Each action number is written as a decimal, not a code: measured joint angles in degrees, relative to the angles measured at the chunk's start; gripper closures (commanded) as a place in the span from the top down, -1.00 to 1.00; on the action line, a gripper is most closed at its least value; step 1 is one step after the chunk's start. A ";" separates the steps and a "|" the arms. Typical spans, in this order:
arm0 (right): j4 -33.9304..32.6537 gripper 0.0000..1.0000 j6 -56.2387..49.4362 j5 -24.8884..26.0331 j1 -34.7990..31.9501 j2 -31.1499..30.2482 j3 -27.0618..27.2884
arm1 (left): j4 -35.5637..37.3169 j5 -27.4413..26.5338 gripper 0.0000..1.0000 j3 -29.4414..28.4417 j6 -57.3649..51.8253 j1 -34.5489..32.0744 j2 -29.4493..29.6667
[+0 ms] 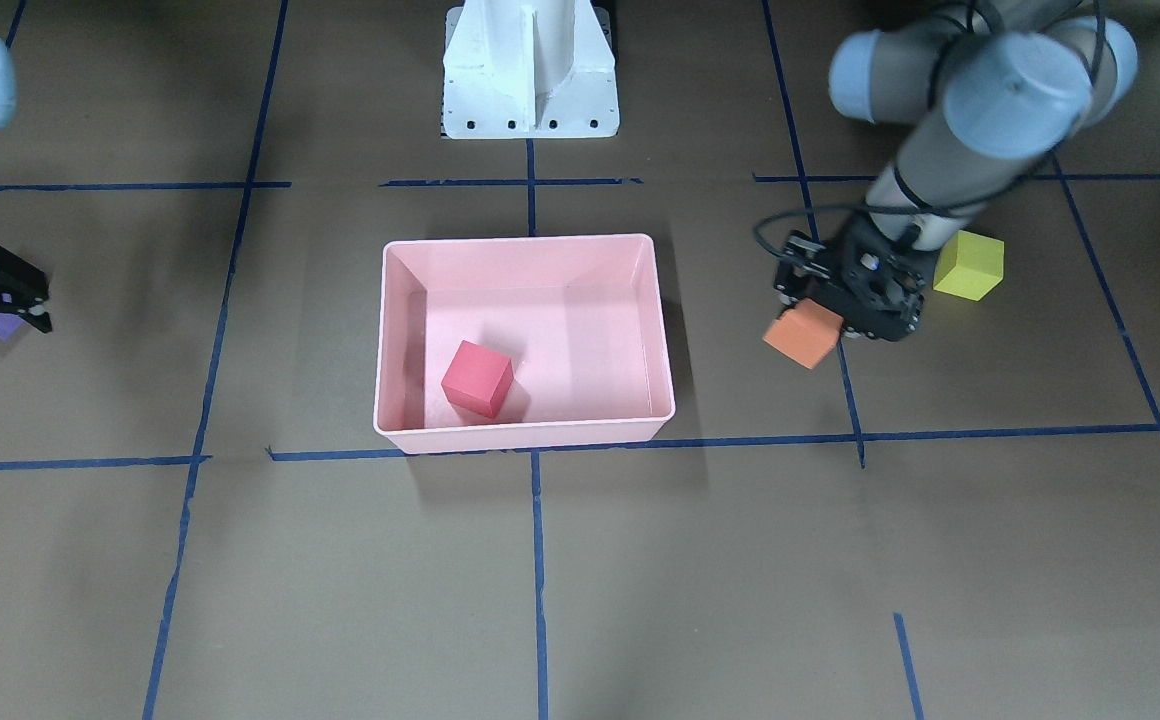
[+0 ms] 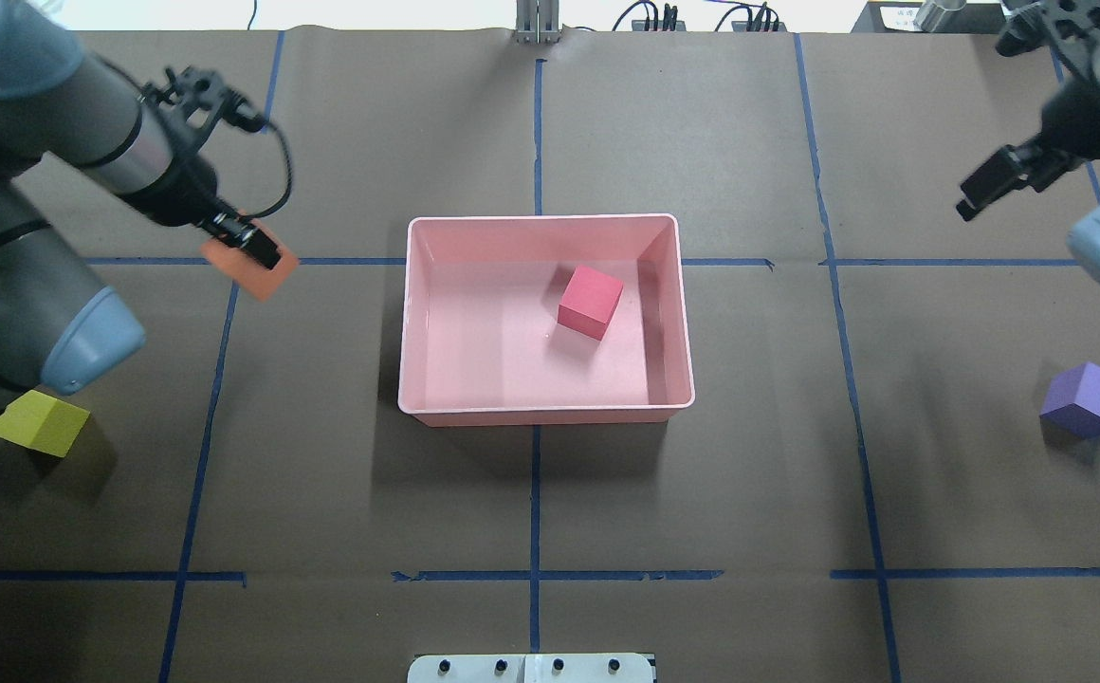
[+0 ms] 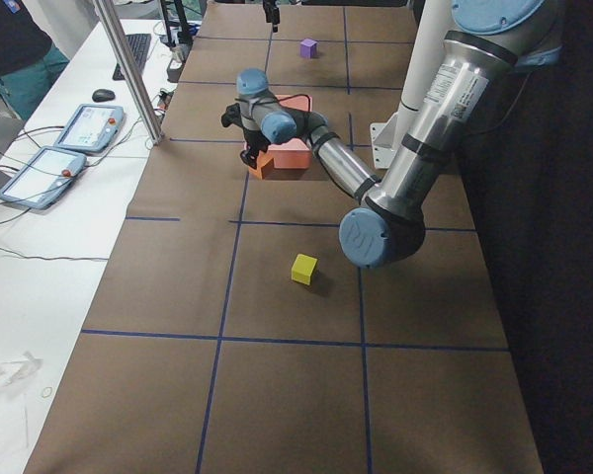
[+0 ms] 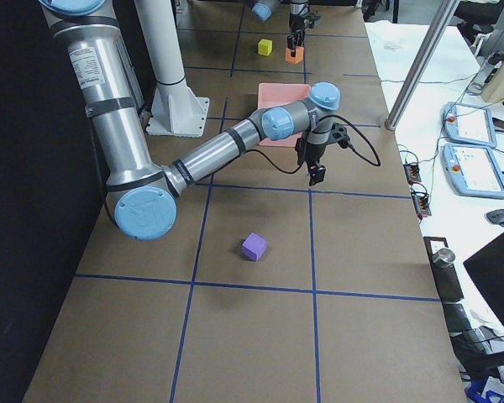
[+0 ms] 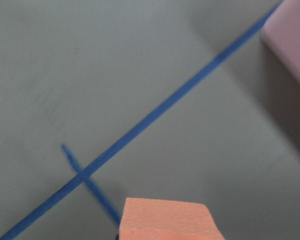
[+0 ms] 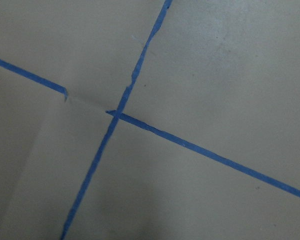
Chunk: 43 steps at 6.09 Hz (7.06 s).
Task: Place blocks into pink bin with both arms
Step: 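Carry the orange cube with the left gripper into the pink bin, then release the orange cube while the right gripper grasps the purple cube, then carry the purple cube over the bin while the left arm reaches out, then release the purple cube into the bin while the left gripper grasps the yellow cube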
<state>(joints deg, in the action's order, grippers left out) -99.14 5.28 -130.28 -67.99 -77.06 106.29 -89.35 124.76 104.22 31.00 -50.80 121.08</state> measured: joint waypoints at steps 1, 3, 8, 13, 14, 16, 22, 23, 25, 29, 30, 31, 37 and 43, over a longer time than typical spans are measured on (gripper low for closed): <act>4.31 1.00 -1.44 -0.02 -0.52 -4.33 0.30 | 3.64 -2.81 -0.10 0.32 8.08 2.77 5.17; 13.49 1.00 -2.32 -0.04 -0.71 -11.92 0.24 | 7.53 -10.07 1.00 -2.96 19.46 10.27 13.50; 24.85 0.99 -16.85 0.71 1.40 -21.32 -1.06 | 8.37 -13.31 1.00 -4.32 21.47 12.95 14.65; 27.78 0.96 -21.24 5.04 8.67 -23.44 -7.17 | 8.35 -13.34 1.00 -3.98 21.38 12.92 14.62; 28.89 0.18 -21.19 5.52 9.61 -23.36 -9.32 | 8.38 -13.38 1.00 -3.95 21.38 12.89 14.62; 29.66 -0.24 -20.62 5.50 10.28 -22.41 -10.72 | 8.40 -13.38 1.00 -3.87 21.24 12.81 14.43; 27.84 -0.24 8.15 0.28 10.17 -12.80 -5.41 | 7.29 -5.63 1.00 4.91 -10.79 0.32 -5.01; 22.79 -0.23 17.72 -0.35 10.45 -9.89 -0.98 | 5.42 -5.38 1.00 6.65 -13.55 -1.08 -9.80; 2.95 -0.22 33.90 -0.07 13.22 2.68 8.15 | -5.74 -5.21 1.00 7.58 -16.80 -2.67 -21.72; -9.62 0.03 62.89 12.02 29.57 23.61 7.81 | -25.41 -2.99 1.00 6.71 -18.30 -3.55 -39.51; -9.60 0.92 67.73 15.35 33.07 28.29 3.31 | -26.30 -2.89 1.00 6.47 -18.21 -3.59 -40.47; -9.50 0.98 70.87 17.36 35.24 32.26 -1.28 | -26.57 -2.87 1.00 6.33 -18.13 -3.59 -41.10; -9.88 0.99 59.49 15.33 31.21 27.40 2.33 | -43.23 -3.41 1.00 -2.06 -2.47 -3.05 -43.92; -9.65 0.99 59.02 15.31 30.99 24.89 3.22 | -43.30 -3.41 1.00 -3.34 5.10 2.04 -43.44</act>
<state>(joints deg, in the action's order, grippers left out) -108.79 64.31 -114.96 -37.00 -52.17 109.50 -132.65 121.34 100.88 36.10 -48.76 77.65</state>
